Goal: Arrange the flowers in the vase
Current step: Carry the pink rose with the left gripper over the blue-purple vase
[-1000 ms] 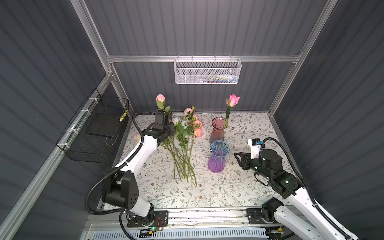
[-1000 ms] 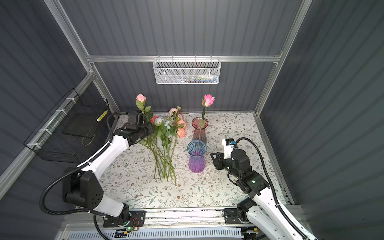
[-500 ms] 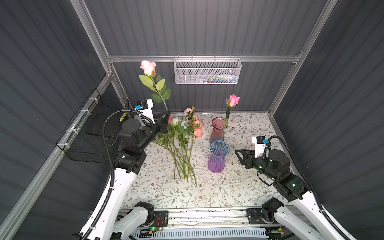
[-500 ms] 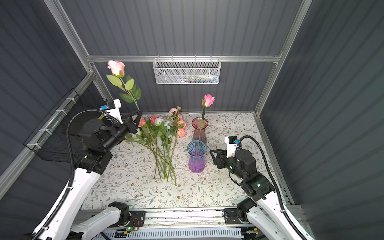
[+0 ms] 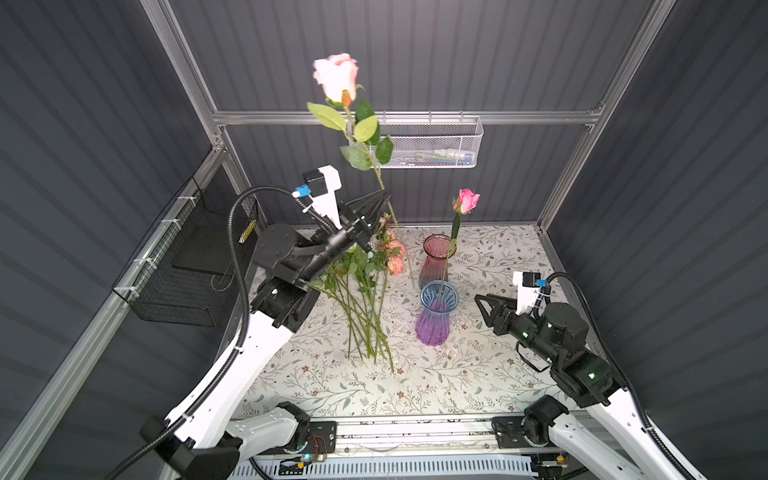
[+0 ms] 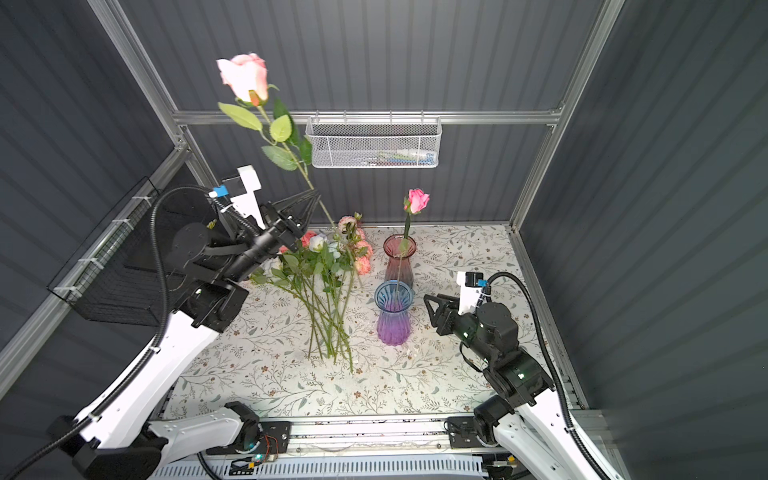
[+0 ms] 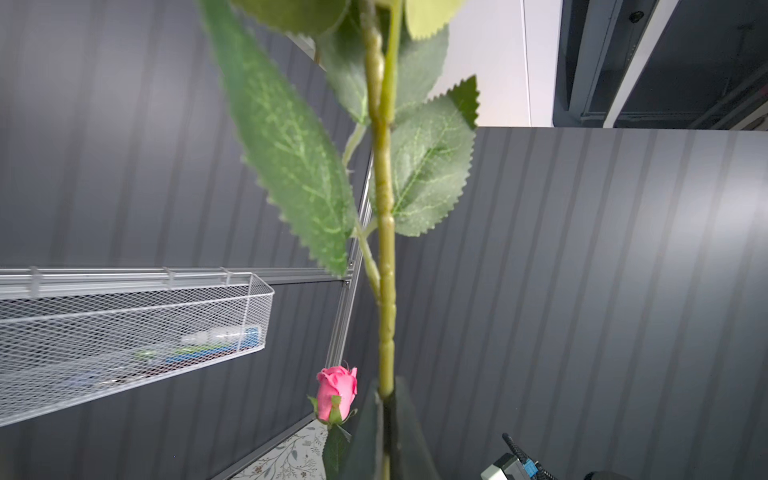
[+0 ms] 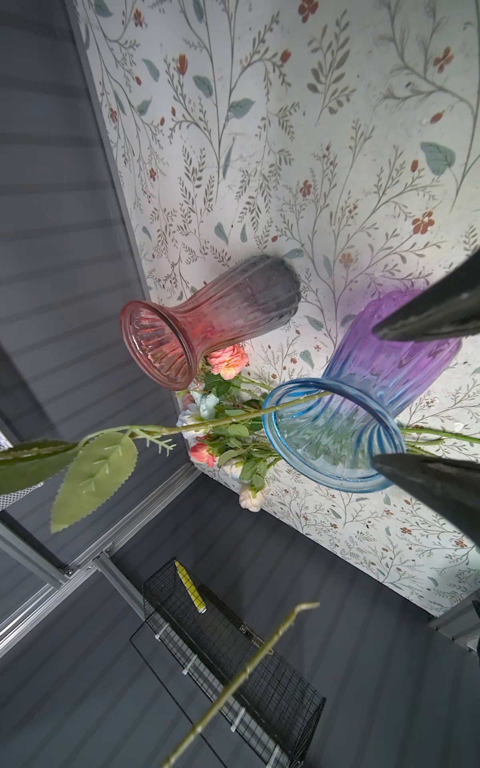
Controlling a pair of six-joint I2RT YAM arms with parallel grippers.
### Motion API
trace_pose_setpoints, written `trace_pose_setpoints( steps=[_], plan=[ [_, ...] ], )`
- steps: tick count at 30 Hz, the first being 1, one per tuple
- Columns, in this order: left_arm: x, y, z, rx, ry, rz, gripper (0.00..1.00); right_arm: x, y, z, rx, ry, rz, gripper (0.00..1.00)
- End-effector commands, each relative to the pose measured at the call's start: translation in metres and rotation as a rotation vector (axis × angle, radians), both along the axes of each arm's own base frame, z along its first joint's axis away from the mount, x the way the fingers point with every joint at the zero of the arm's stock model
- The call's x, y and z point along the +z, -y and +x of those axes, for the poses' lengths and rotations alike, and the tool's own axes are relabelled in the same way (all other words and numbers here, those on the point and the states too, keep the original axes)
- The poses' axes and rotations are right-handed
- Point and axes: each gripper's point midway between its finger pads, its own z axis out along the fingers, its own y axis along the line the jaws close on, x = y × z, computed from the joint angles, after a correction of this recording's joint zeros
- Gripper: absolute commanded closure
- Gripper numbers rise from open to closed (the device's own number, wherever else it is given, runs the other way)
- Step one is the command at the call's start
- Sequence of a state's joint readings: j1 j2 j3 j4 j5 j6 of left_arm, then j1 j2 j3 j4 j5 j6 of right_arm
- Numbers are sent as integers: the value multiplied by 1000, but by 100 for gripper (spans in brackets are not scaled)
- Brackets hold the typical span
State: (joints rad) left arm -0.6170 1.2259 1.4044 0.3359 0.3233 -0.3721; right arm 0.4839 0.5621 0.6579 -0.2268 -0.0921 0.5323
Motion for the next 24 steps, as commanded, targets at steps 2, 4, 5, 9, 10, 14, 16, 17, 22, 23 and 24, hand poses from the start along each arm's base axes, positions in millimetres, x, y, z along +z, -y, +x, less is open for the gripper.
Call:
trace_pose_setpoints(
  steps=[2,4,5,9,10,14,16,17,22,23,24],
  plan=[
    [11,33,-5,13,106,29,100,1,11,-4,-43,15,-1,53],
    [-3,52,-1,12,106,66,100,0,15,-7,-55,19,-3,53],
    [-12,62,2,23,104,93,100,0,16,-8,-60,21,-4,53],
    [-41,87,14,43,85,141,100,-2,18,-11,-59,20,-14,53],
    [-47,90,18,46,72,146,100,-3,18,-11,-59,18,-17,53],
    [-100,103,29,63,0,202,100,-8,18,-11,-57,8,-17,53],
    [-121,105,32,75,-31,225,100,-11,17,-10,-56,5,-16,53],
    [-133,106,32,79,-47,238,100,-12,17,-10,-56,4,-17,53],
    [-184,107,29,94,-128,313,100,-14,14,-8,-44,-8,-22,52],
    [-192,108,27,92,-143,326,100,-14,13,-7,-42,-11,-23,52],
    [-199,108,25,89,-157,341,97,-15,12,-7,-38,-14,-22,52]
  ],
)
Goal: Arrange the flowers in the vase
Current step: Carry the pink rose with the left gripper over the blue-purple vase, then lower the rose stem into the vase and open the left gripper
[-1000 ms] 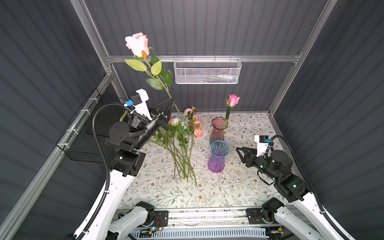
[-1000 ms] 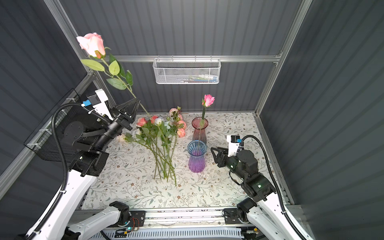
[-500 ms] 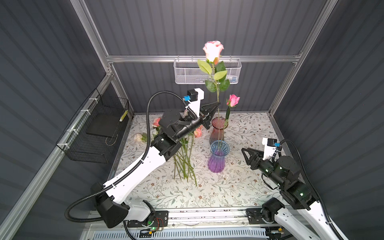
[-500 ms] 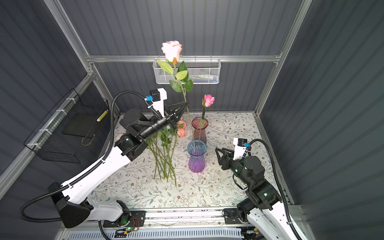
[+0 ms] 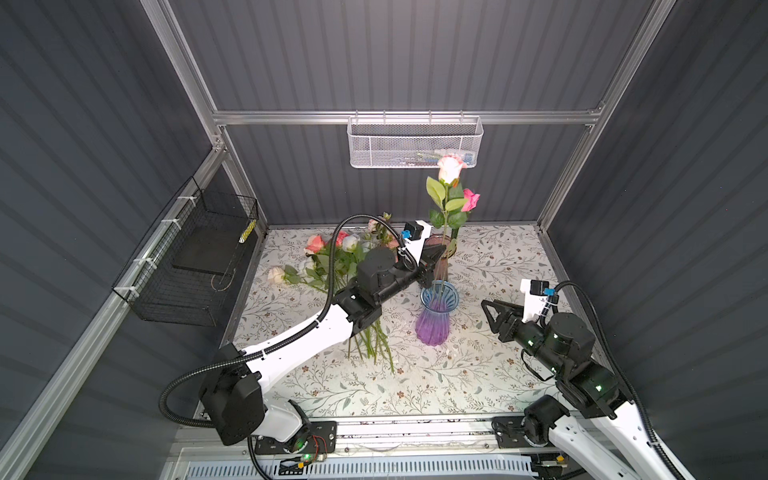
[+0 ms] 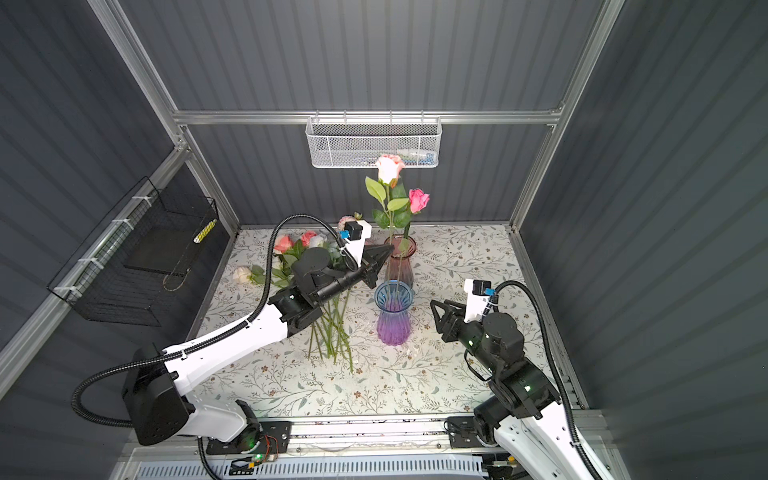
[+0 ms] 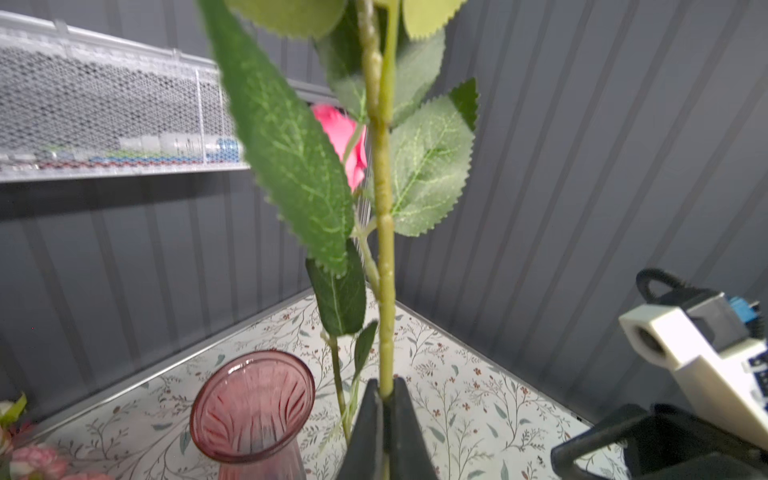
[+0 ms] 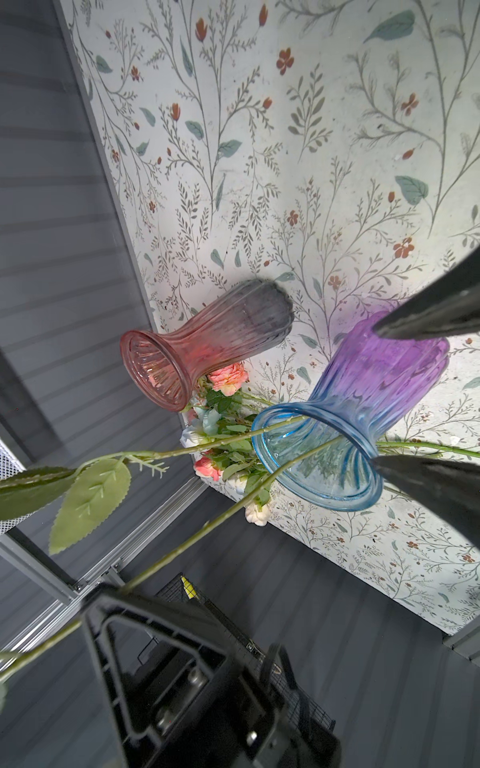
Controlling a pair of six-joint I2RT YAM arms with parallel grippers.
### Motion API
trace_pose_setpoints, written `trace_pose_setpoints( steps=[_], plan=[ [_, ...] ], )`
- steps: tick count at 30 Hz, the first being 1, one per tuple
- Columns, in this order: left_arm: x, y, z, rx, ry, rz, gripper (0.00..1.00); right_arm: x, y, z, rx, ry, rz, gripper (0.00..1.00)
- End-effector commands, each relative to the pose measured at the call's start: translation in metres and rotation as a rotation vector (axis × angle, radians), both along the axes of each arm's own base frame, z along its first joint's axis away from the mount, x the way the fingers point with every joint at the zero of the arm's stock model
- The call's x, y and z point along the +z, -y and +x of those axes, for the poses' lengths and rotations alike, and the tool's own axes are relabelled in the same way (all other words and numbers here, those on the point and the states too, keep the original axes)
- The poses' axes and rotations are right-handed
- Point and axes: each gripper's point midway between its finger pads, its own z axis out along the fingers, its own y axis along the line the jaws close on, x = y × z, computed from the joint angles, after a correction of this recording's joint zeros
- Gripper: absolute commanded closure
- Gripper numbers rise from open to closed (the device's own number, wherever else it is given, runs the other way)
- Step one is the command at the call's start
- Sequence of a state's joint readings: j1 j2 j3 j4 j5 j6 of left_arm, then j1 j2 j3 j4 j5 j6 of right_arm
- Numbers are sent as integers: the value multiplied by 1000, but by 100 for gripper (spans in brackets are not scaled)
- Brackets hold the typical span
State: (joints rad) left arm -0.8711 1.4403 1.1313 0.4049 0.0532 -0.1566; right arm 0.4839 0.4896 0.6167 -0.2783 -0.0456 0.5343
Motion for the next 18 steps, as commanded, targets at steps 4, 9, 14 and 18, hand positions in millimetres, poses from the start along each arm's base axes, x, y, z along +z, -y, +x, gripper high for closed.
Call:
trace_pose_setpoints(
  steps=[4,9,14,18],
  plan=[
    [-14,-11,-9,32,-35,27,78,0,-5,4,20,-9,0,51],
    [-9,-20,-17,34,-38,60,66,-1,-10,6,36,-22,6,51],
    [-8,-37,-24,58,-33,97,60,1,-13,7,46,-22,9,51],
    [-8,-56,-30,102,-26,116,55,4,-13,7,48,-19,1,51]
  ],
)
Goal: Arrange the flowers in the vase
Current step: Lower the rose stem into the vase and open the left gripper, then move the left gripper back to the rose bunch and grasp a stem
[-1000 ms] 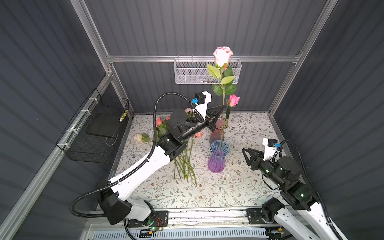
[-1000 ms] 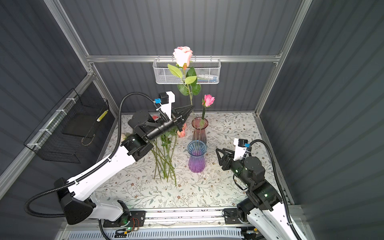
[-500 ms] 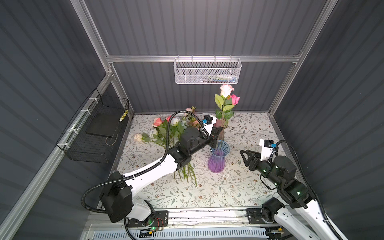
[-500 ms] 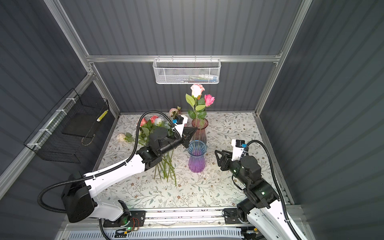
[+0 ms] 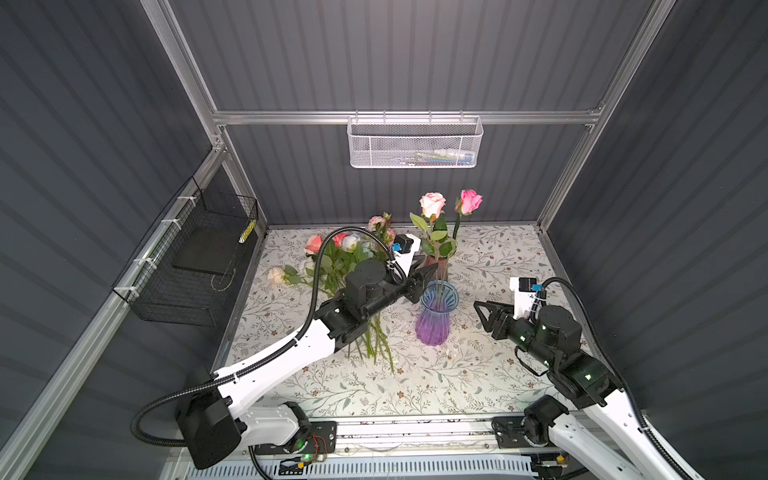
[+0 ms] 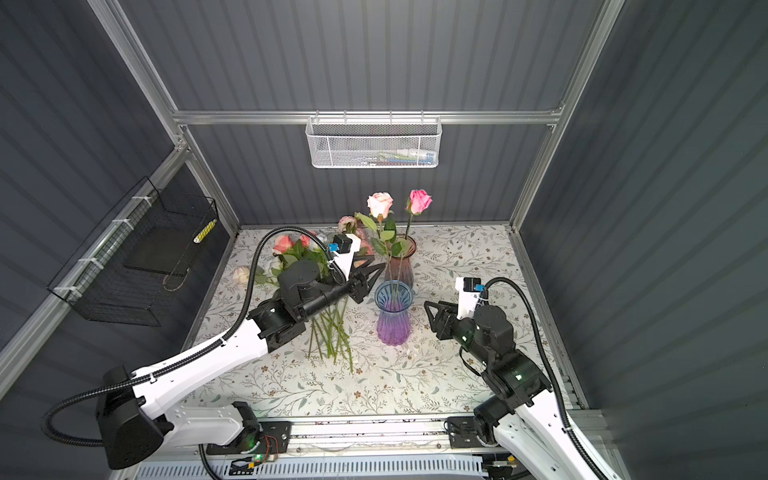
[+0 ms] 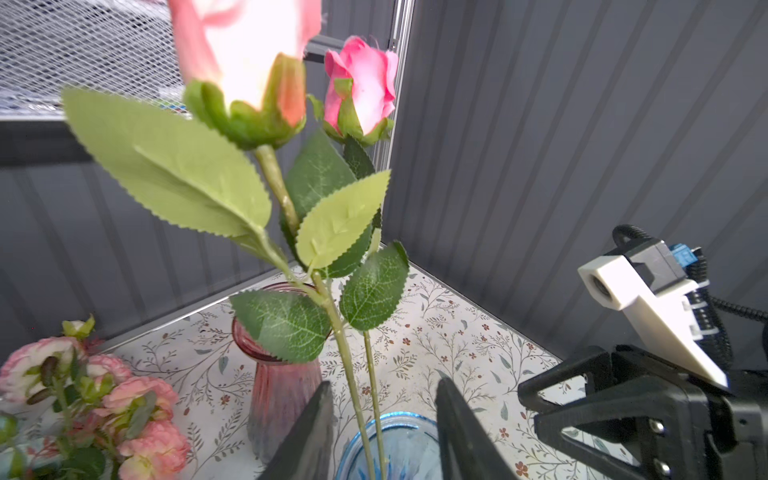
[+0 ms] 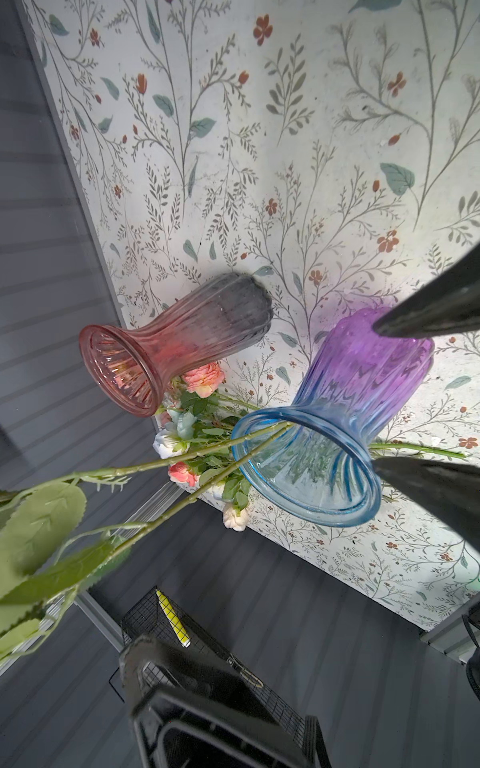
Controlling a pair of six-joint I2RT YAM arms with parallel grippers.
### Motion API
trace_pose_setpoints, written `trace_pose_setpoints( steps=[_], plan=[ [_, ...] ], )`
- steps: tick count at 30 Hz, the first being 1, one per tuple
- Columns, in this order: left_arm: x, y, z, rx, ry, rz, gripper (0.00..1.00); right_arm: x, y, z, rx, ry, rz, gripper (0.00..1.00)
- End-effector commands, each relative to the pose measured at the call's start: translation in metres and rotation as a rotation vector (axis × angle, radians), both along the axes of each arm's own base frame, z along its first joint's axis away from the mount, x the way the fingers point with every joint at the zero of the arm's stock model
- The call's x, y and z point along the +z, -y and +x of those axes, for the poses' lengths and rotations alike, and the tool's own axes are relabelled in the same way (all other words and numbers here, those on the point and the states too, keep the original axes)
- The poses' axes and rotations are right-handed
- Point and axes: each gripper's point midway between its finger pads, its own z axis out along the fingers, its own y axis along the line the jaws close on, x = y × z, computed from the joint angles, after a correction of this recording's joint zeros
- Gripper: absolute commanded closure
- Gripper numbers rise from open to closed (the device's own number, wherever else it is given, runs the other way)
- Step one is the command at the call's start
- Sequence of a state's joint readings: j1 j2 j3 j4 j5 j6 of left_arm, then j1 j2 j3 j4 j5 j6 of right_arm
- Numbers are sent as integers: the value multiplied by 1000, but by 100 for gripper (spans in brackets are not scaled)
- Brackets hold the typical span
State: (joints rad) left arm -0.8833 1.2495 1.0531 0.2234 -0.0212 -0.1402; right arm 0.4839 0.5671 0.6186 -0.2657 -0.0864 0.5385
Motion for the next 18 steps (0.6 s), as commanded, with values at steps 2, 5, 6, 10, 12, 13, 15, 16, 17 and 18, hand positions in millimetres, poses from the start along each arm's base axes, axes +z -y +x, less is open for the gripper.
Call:
trace_pose_setpoints(
  steps=[2,5,6,10,12,13,15,16,17,18],
  plan=[
    [-7,-25,-7,72,8,66,52,21,-1,-1,14,43,12,51],
    [-16,-57,2,227,-16,101,47,21,0,-1,6,39,7,51],
    [-23,-74,9,322,-42,111,43,20,2,0,-2,30,2,51],
    [-71,-133,37,554,-259,146,44,12,3,1,-8,-12,-29,52],
    [-101,-160,51,611,-405,106,46,7,1,1,4,-28,-37,52],
    [-119,-173,58,641,-479,92,47,6,0,0,7,-32,-40,53],
    [-148,-188,67,681,-609,95,51,4,0,1,9,-41,-51,55],
    [-159,-189,72,675,-655,99,52,4,0,1,9,-43,-55,56],
    [-175,-189,78,664,-719,104,55,2,1,2,5,-46,-63,57],
    [-185,-187,82,650,-762,103,58,2,1,3,4,-49,-65,57]
  ],
)
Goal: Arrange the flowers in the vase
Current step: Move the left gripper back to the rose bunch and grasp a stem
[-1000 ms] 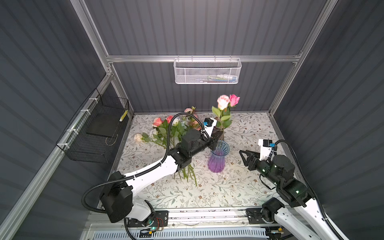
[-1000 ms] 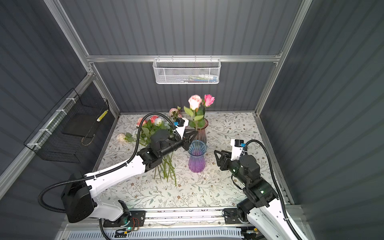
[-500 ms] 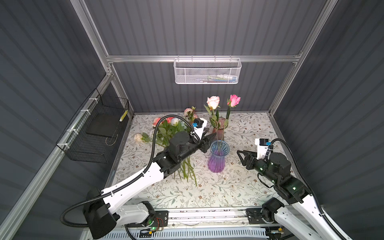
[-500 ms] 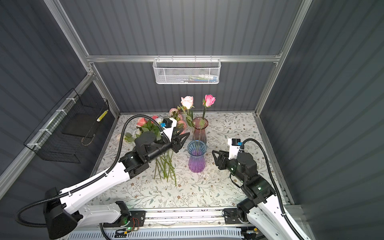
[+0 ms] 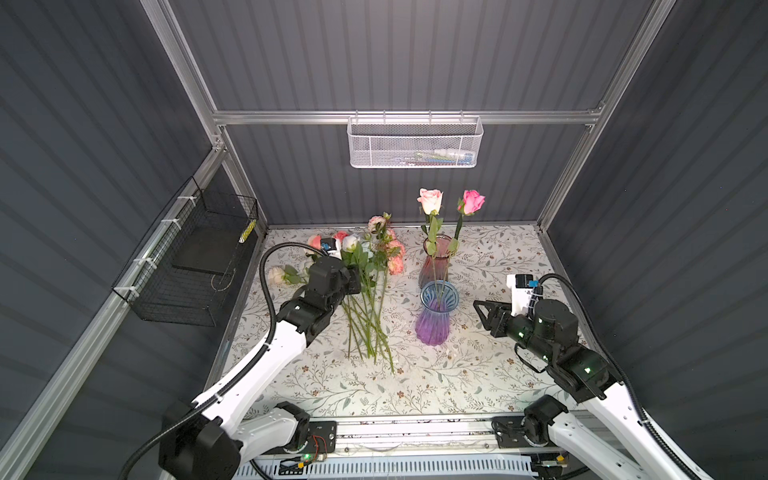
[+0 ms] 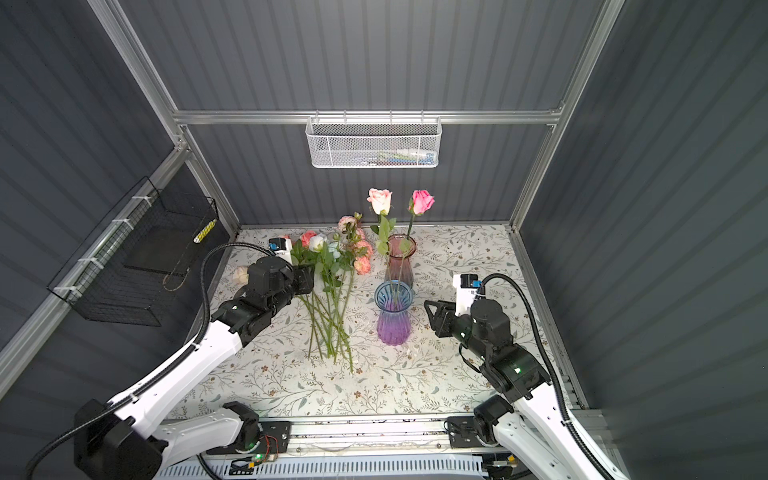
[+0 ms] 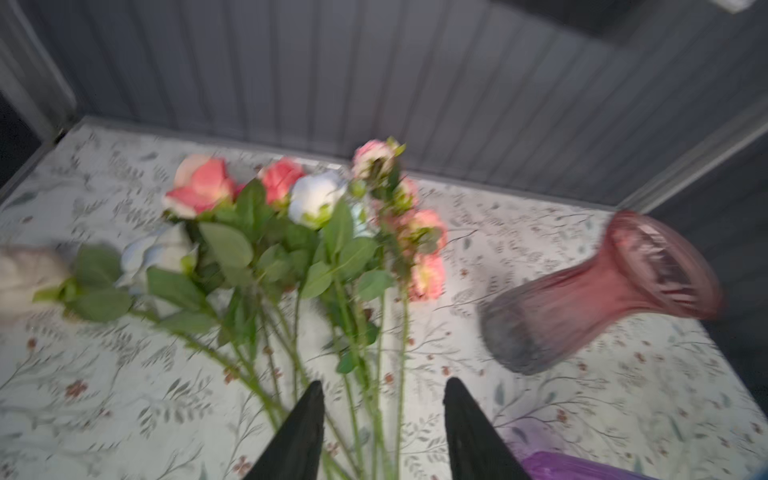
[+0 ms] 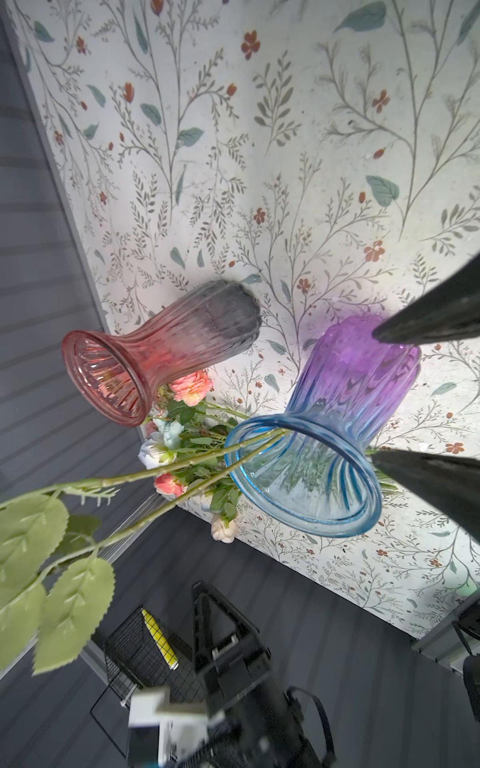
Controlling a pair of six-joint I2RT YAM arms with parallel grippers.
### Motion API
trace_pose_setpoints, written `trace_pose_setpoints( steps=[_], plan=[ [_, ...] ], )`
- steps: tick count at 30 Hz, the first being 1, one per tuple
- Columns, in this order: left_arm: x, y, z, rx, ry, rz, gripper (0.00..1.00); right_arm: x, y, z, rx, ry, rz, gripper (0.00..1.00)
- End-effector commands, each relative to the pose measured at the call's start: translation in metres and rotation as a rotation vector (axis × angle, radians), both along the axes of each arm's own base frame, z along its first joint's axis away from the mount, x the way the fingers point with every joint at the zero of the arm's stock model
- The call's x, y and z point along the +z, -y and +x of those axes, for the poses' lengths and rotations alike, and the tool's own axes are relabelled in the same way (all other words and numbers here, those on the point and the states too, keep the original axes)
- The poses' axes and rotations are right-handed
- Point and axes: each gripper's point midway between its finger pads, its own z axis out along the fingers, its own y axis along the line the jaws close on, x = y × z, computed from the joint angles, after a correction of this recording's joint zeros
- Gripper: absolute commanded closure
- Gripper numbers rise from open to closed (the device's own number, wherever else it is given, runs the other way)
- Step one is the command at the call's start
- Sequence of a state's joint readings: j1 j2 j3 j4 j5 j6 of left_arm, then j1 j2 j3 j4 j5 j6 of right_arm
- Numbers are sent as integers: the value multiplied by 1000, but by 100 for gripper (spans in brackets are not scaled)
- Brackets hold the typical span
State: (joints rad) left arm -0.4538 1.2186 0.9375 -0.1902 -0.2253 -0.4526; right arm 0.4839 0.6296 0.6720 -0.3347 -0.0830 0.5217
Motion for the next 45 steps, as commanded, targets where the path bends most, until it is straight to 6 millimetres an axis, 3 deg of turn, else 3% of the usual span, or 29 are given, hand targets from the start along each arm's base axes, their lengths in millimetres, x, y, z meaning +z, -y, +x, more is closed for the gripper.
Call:
trace_pose_setpoints(
  steps=[1,6,11,14,19,22,30,37,41,45],
  plan=[
    [-58,13,-2,-46,-258,-109,62,8,2,0,2,9,-17,58],
    [-99,30,21,-84,-384,-107,70,1,1,0,3,-6,-24,59],
    [-131,31,38,-53,-455,-68,72,-8,3,0,-2,-15,-37,60],
    [-145,25,41,-20,-492,-32,80,-10,4,1,-6,-14,-47,60],
    [-135,0,40,87,-424,23,75,-14,3,2,-2,-17,-60,60],
    [-147,-15,37,138,-463,18,73,-17,2,4,1,-18,-60,59],
    [-182,-13,24,129,-559,-9,75,-18,-4,8,16,-25,-50,60],
    [-194,-3,20,78,-574,-44,79,-15,-4,8,19,-22,-50,60],
    [-196,-3,19,71,-576,-39,89,-12,-5,8,20,-20,-40,60],
    [-186,-5,17,67,-557,-36,98,-8,-4,6,20,-17,-38,60]
  ],
)
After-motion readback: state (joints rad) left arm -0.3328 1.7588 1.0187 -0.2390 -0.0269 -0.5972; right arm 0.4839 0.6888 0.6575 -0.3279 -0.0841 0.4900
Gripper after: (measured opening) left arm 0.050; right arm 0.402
